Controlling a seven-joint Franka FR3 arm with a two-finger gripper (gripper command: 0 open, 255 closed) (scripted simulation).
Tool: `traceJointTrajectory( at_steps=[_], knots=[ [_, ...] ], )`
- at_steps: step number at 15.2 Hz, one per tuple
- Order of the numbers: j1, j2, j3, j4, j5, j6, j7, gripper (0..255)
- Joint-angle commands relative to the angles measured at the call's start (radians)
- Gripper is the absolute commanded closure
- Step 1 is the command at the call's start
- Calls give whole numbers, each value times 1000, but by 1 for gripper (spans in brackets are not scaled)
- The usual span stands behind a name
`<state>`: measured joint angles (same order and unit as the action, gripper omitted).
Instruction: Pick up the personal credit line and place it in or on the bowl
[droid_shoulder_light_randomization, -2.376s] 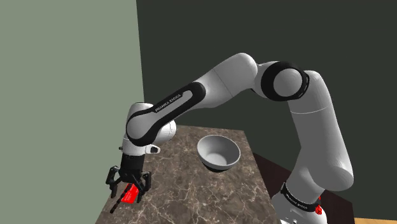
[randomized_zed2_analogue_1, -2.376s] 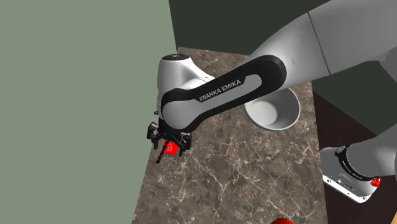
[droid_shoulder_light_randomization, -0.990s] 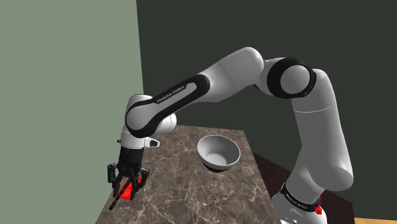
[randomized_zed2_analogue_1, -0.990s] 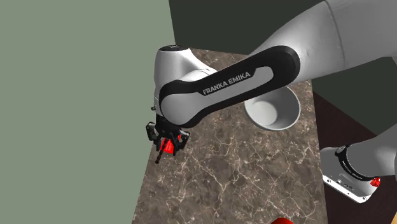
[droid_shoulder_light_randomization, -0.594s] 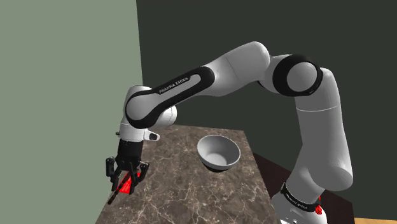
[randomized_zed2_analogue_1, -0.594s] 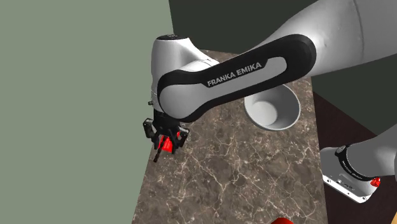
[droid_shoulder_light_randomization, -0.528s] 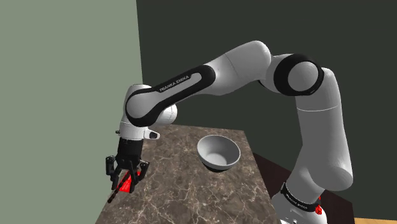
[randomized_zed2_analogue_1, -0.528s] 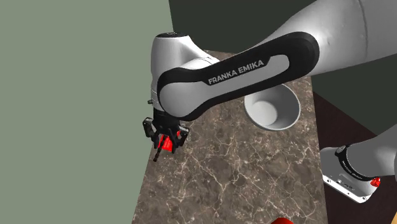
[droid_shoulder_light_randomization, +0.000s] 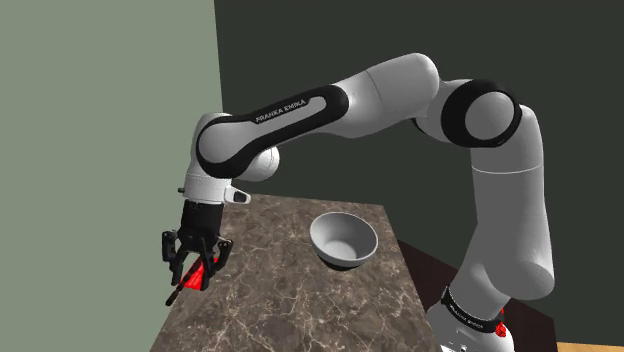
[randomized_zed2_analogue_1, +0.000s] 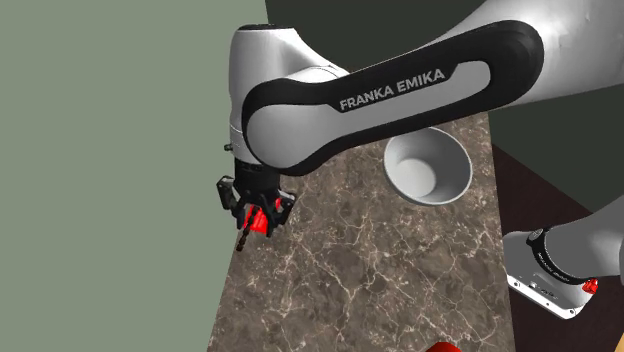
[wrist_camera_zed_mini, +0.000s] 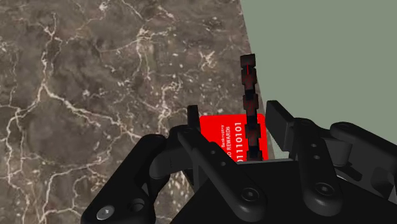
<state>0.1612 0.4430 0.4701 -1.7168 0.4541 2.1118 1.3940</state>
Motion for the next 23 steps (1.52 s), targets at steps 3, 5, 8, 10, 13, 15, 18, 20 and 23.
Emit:
traceJointTrajectory(
  at_steps=[3,5,8,10,13,15,18,20,23],
  knots=[
    [-4,-26,3,19,0,-40,20,255],
    [-5,-36,4,31,0,-60,29,255],
    [-7,-51,5,51,-1,-90,44,255],
    [-8,-57,5,62,-2,-106,52,255],
    [-67,-169,7,-77,55,-105,-21,255],
    [-102,-241,3,-160,90,-114,-70,255],
    [-145,-346,-12,-273,138,-137,-143,255],
    [-169,-413,-28,-341,164,-158,-191,255],
    [-200,-509,-60,-436,191,-196,-260,255]
  ],
)
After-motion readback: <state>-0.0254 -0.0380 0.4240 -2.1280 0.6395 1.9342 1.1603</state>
